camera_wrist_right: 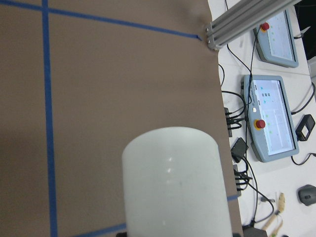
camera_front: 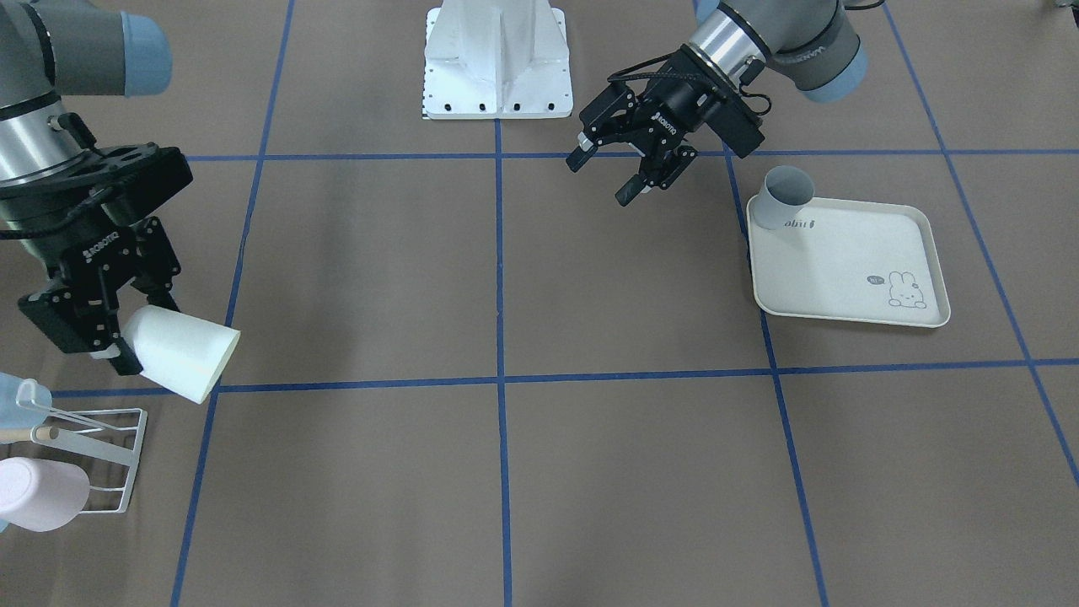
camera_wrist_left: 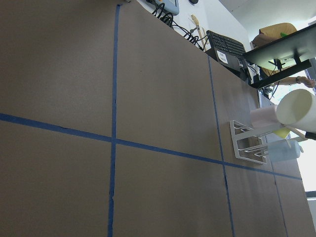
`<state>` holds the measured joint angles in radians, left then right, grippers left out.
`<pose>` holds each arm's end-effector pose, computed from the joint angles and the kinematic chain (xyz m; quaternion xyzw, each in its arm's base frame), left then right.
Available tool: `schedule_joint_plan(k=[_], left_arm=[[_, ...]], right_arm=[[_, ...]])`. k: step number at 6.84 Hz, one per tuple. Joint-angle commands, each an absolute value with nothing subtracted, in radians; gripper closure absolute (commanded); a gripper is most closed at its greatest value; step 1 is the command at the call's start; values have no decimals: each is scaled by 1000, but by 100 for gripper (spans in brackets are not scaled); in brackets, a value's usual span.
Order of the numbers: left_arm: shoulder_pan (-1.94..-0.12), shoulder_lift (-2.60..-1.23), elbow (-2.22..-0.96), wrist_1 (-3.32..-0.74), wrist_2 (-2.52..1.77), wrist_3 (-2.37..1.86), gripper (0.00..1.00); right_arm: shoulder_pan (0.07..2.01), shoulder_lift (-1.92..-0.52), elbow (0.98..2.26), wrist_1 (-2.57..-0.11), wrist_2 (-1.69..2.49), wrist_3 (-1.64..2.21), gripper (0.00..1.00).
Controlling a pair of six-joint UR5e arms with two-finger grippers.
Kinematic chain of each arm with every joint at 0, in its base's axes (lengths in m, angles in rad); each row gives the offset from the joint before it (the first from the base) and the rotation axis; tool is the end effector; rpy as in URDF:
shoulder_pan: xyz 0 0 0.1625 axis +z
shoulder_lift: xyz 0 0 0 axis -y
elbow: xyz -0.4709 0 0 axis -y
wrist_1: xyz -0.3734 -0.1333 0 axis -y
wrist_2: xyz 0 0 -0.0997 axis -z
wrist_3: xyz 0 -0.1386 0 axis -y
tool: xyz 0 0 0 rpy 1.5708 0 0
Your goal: Transfer IKEA cup to right arm and place on rack
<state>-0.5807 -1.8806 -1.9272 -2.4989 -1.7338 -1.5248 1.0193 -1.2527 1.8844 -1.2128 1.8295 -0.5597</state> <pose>0.4170 -0.4062 0.2773 0.1657 0.6958 -0.1278 0.6871 -0.2391 -0.5754 0.3795 0.4714 -0.1116 -0.5123 0.7091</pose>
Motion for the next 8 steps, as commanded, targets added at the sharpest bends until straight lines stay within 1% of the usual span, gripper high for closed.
schedule_joint_plan(k=[1,2,3,6,8], left_arm=[[-580,-1881,-1927,-2499,-1733,-1525,0],[-578,-1882,-1927,-2499,-1733,-1525,0],[-578,-1885,-1927,-2499,-1732,-1526,0],[-580,-1891,-1928,-2499,-1733,-1526,0],[-578,-1893,-1928,-2500,-1733,-1526,0]], right_arm=[[1031,-1389,1942,-1227,1580,-831,100],[1031,-1406,1939,-1232,1477,-1047,100],[1029,-1419,1939,-1261,1441,-1108,100],[1006,-1471,1936,-1273,1382,-1115,100],[970,-1473,1925,-1275,1373,-1102,100]])
